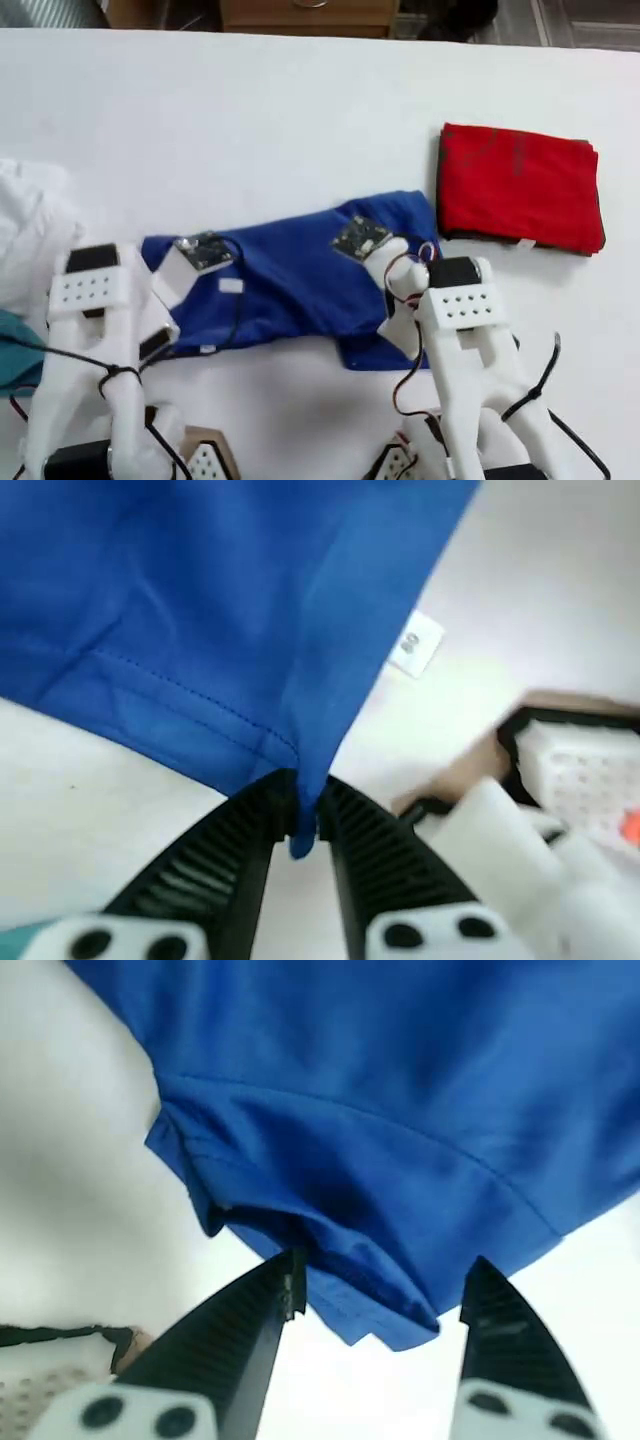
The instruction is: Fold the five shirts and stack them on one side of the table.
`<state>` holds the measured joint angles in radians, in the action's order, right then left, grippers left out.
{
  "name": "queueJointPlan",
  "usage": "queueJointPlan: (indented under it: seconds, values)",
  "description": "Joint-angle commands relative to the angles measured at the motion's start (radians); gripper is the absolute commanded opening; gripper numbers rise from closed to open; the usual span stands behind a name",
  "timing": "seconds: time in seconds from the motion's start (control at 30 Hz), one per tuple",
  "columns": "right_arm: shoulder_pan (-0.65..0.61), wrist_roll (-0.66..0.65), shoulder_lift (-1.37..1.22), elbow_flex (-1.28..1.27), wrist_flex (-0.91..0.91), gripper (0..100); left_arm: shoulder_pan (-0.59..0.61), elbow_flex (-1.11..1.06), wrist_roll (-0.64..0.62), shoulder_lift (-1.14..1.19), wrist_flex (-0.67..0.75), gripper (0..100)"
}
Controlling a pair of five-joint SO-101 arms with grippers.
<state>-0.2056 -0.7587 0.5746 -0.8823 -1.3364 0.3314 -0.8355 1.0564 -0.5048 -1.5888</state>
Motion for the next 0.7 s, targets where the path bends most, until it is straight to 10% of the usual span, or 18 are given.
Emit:
queueJointPlan:
  seconds: [0.0,0.27,0.4,0.67]
  values:
    - [0.007,0.005,0.041,0.094,0.008,24.4,0.020,0.177,0.057,-0.025,-0.149,17]
    - [0.012,0.201,0.030,0.247,0.047,24.4,0.169,0.481,0.032,-0.017,-0.101,22]
    - [0.008,0.336,0.025,0.252,0.165,9.8,0.137,0.346,-0.152,-0.015,0.074,2]
    - [0.012,0.370,-0.249,0.365,0.314,1.9,-0.068,0.045,-0.529,-0.015,0.442,3]
